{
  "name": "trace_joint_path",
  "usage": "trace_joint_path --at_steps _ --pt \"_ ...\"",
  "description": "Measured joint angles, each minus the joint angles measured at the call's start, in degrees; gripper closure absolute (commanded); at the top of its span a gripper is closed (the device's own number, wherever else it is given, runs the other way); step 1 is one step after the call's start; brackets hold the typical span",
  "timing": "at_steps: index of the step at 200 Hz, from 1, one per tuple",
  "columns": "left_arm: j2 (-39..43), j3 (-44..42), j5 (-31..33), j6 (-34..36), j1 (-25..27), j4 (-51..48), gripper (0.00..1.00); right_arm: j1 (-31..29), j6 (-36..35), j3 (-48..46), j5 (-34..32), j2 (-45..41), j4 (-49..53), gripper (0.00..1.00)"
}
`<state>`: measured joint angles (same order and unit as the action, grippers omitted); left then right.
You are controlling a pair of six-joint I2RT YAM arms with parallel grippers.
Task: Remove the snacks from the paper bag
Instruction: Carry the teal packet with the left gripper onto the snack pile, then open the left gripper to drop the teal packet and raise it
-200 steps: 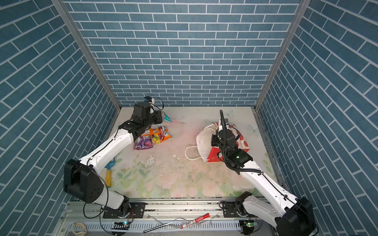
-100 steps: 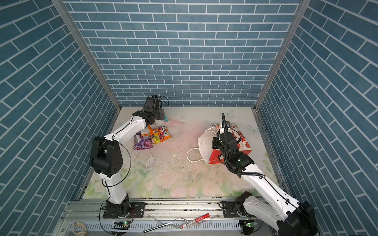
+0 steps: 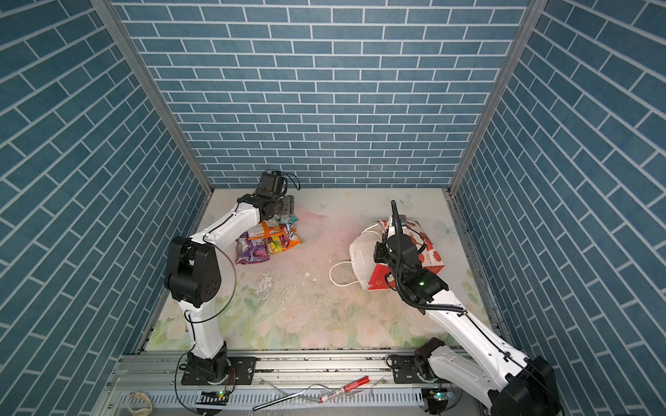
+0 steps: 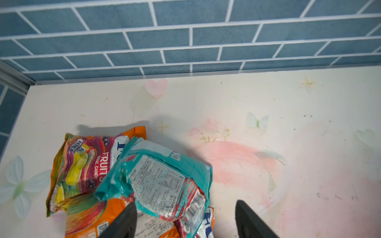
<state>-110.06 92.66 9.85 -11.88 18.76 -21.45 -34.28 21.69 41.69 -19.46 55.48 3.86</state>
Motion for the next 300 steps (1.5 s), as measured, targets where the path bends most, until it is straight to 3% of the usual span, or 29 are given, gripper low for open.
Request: trace_joint_path --at_steps 64,198,249,300 --pt "22.3 -14.4 -3.7 -1.5 3.7 10.1 0.00 0.0 0.0 0.1 0.2 -0.1 0.9 1.00" --pt "47.3 -31.5 -15.5 -5.5 6.5 18.8 0.01 0.0 2.8 10.1 3.1 1.4 10.5 1.00" --pt "48.9 -39.2 -17.7 -7.2 6.6 21.8 0.00 0.0 3.6 13.2 6.0 2.8 12.8 1.00" --pt "43.6 -41.3 -21.5 -9.4 6.6 25.3 0.00 0.0 3.6 16.3 7.7 5.1 14.9 1.00"
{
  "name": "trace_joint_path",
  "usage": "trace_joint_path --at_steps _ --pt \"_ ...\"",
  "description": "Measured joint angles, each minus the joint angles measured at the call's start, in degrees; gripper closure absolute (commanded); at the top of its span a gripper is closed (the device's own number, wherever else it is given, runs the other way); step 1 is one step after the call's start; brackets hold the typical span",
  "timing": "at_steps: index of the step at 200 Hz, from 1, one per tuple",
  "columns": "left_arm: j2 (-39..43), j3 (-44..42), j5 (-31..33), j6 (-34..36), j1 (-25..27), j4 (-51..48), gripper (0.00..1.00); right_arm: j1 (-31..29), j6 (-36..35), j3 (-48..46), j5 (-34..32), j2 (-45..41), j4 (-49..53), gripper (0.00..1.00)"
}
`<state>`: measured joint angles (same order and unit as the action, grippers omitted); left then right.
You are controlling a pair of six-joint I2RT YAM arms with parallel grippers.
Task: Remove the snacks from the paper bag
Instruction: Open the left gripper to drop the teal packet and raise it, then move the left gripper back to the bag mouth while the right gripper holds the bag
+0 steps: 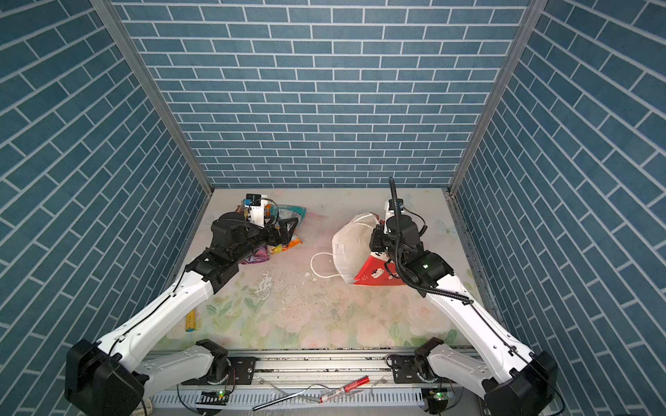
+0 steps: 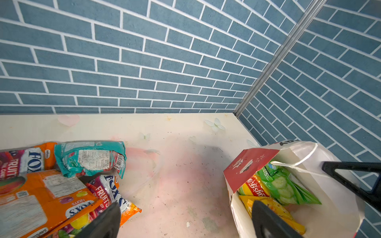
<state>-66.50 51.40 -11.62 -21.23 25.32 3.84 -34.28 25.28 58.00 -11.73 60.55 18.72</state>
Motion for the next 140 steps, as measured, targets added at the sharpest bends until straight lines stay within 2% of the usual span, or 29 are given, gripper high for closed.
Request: trace_joint_path --at_steps 60,140 --pt "-2.9 -1.0 -5.0 -3.0 0.2 5.0 0.00 0.0 -2.5 4.6 0.0 3.1 2.3 1.00" --pt "-0.2 -3.5 -6.3 -5.1 0.7 9.1 0.01 0.0 -10.1 9.3 0.0 8.6 3.6 1.00"
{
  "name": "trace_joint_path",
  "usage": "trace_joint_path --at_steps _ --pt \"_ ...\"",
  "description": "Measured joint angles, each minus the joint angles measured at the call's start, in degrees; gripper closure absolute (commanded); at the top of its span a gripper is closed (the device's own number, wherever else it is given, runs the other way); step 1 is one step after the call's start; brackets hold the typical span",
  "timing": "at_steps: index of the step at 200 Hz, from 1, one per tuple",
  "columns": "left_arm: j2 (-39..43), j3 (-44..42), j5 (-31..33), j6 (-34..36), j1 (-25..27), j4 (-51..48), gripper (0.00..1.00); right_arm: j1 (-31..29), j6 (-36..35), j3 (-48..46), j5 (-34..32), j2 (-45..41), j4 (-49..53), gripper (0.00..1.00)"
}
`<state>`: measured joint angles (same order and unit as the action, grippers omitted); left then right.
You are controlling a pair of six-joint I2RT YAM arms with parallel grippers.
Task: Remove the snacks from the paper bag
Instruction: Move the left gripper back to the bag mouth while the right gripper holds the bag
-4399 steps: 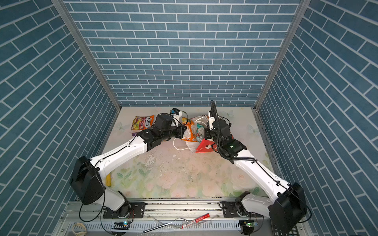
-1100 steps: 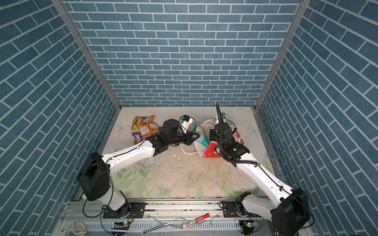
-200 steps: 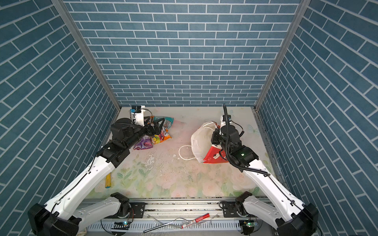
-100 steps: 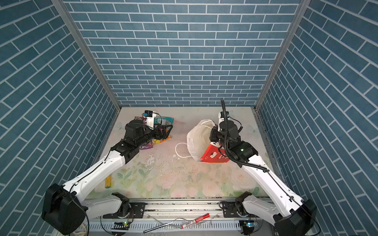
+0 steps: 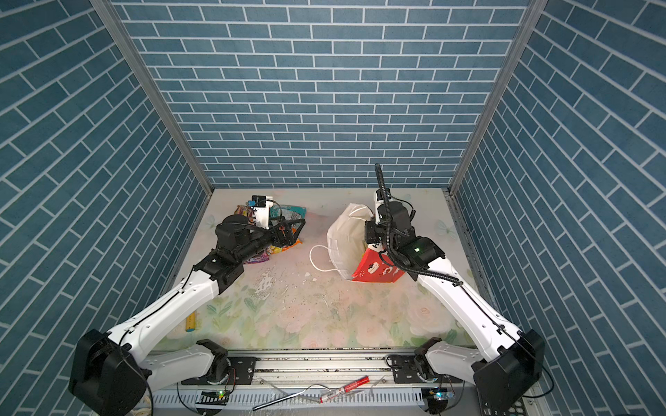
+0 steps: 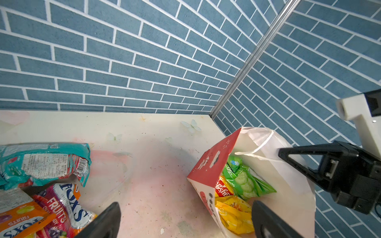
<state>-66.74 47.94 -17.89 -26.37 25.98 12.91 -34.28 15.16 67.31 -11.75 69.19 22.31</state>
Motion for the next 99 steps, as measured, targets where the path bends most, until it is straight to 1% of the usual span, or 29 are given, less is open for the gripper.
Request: trace_joint_path --at_steps 12,49,92,99 --pt "0.5 -0.3 0.0 -0.3 0.3 0.6 0.01 0.0 -1.7 0.7 0.5 0.8 0.1 1.00" --pt "0.8 -0.7 -0.4 -0.8 3.3 2.6 0.10 0.0 -6.5 0.8 3.1 1.0 0.7 1.00" --pt "-0.4 -0.4 -0.2 0.1 8.2 3.6 0.22 0.0 -8.4 0.9 5.1 1.0 1.0 1.00" --pt "-1.2 -0.2 -0.2 0.0 8.8 3.8 0.25 0.0 -8.7 0.9 5.1 1.0 1.0 1.00"
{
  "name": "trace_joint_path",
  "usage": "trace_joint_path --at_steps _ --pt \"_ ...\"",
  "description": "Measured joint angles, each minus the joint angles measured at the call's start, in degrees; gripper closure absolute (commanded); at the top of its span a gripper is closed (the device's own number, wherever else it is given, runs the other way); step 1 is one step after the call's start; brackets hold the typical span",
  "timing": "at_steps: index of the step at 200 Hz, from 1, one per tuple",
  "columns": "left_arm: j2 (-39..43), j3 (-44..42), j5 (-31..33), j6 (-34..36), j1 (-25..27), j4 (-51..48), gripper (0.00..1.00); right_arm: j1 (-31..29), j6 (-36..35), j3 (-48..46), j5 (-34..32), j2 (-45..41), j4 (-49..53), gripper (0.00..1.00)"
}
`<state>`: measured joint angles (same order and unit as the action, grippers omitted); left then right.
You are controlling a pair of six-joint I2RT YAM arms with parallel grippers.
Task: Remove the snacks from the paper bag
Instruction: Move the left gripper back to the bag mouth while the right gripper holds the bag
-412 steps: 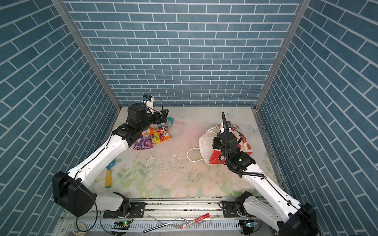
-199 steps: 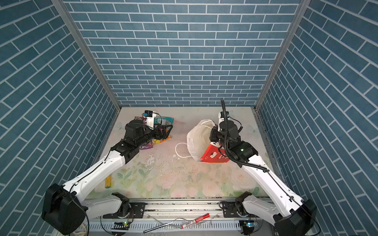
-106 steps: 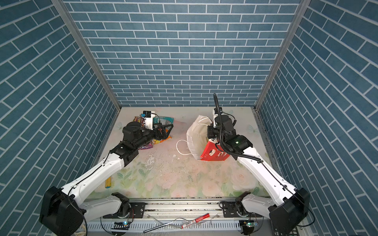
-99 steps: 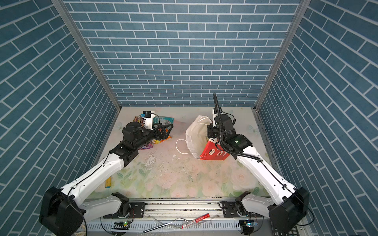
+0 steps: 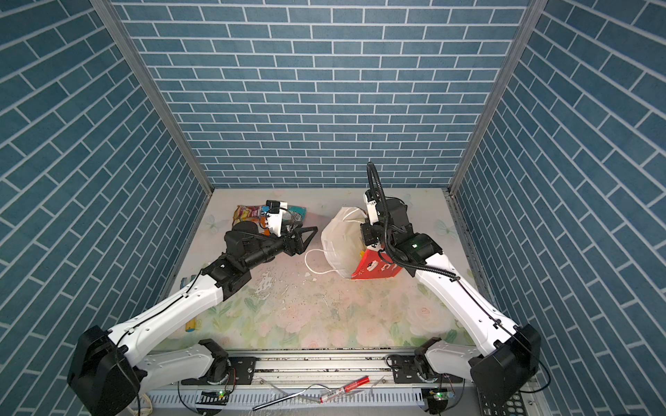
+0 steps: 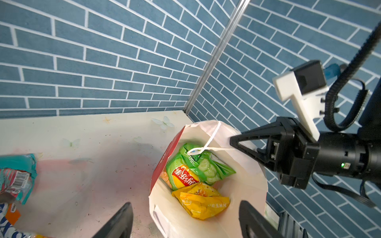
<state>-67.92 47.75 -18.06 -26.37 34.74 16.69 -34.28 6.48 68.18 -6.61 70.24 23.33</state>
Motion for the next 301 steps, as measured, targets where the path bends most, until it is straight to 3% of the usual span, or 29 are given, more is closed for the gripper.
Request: trace_joint_path --at_steps 59,128,301 --pt "-7.8 1.7 -0.1 0.0 6.2 2.6 0.38 0.0 -2.1 0.0 0.0 0.0 0.1 1.00" --pt "-17.9 5.9 -0.2 0.8 12.5 6.4 0.39 0.0 -3.6 -0.1 0.9 0.0 0.0 1.00" --pt "-22.4 5.7 3.2 5.5 14.8 13.4 0.39 0.0 -3.9 -7.2 8.1 -6.0 -4.8 1.00"
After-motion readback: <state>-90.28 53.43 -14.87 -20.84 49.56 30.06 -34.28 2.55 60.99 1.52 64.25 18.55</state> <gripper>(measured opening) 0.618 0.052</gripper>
